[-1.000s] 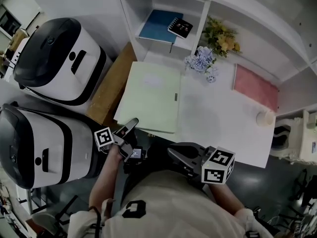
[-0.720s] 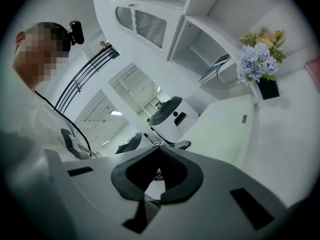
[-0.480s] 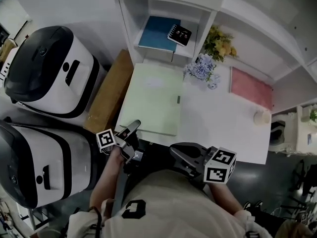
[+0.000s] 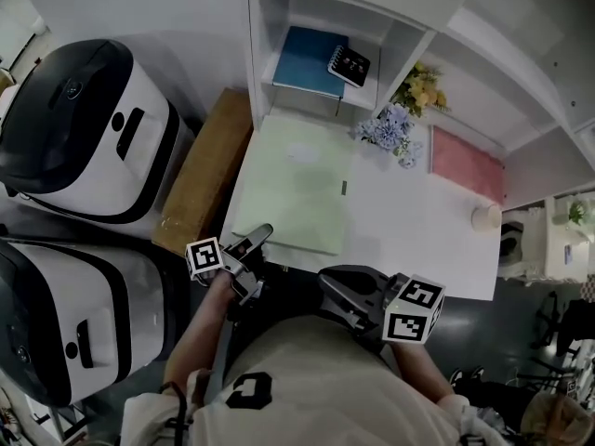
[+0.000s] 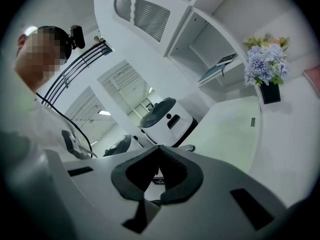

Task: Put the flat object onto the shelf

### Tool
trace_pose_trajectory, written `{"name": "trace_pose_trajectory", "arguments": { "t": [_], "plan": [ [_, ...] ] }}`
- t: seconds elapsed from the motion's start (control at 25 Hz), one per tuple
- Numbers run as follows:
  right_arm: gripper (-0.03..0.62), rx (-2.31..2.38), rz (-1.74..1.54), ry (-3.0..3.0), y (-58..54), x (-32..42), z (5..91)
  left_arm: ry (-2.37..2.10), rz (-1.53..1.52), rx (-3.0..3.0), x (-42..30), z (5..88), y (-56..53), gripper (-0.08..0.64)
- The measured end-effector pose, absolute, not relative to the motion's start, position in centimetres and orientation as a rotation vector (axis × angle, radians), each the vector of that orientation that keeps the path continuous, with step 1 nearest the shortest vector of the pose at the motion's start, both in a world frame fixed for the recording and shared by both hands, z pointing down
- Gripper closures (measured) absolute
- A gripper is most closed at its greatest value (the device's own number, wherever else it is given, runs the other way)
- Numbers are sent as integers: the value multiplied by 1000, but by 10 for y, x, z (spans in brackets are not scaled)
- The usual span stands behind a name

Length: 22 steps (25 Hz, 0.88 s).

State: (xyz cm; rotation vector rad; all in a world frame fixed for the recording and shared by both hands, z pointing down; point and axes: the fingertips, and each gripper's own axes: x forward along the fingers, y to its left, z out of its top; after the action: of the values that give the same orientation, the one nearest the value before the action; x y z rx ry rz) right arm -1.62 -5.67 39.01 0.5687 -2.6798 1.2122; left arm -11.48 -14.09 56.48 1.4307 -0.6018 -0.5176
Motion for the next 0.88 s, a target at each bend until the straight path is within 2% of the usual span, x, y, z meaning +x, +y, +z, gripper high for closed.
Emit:
{"name": "trace_pose_trajectory", "arguments": {
  "t": [0.88],
  "plan": [
    [571, 676, 1172, -2674, -55, -11, 385, -605, -516, 1426, -115, 574, -164, 264]
  ]
}}
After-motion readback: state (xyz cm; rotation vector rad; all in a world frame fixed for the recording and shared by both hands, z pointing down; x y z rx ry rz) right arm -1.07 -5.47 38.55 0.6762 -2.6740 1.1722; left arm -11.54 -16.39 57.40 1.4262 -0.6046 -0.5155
